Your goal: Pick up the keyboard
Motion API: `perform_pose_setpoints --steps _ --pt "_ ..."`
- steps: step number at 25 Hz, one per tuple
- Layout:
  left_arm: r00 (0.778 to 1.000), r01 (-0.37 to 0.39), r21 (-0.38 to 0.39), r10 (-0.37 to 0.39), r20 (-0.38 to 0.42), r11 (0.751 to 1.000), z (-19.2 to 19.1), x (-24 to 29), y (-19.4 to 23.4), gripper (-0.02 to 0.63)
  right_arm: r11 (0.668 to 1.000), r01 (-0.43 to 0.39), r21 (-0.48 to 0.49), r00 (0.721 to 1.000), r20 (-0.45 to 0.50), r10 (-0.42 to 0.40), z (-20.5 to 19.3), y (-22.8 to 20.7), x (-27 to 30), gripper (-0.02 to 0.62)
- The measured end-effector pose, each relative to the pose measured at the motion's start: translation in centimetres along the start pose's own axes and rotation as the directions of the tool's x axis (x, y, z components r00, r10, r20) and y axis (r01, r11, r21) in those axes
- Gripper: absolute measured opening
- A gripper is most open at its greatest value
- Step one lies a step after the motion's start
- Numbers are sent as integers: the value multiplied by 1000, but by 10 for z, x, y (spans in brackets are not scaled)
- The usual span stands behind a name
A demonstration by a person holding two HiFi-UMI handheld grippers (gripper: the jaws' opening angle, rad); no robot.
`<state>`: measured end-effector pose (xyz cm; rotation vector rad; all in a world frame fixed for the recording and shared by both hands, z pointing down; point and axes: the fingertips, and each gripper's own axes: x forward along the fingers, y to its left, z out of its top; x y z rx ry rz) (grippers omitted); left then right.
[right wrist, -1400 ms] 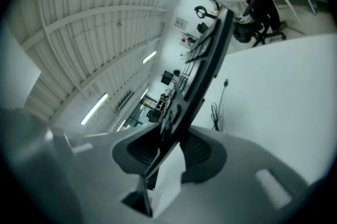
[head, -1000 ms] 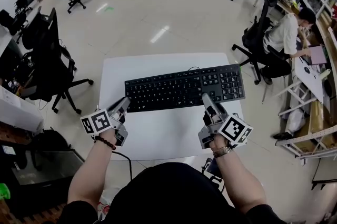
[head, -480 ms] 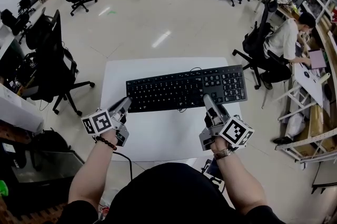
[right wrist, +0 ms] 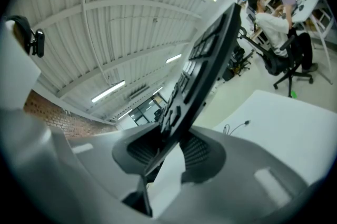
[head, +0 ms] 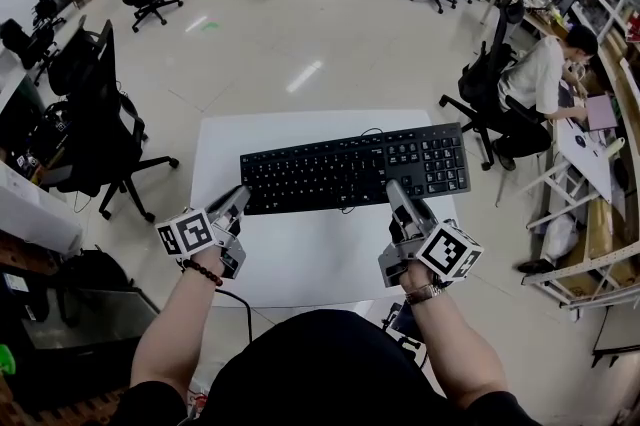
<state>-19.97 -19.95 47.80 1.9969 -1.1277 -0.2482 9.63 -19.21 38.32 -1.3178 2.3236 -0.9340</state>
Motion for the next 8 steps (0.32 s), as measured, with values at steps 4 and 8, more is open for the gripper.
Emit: perform_pose_setpoints --steps 4,8 --pt "1000 1 0 -1 1 1000 0 0 1 87 1000 3 -11 1000 2 -3 0 -1 0 117" --pt "1000 3 0 -3 6 1000 2 0 0 87 1000 3 -18 1000 6 -3 1 -2 0 117"
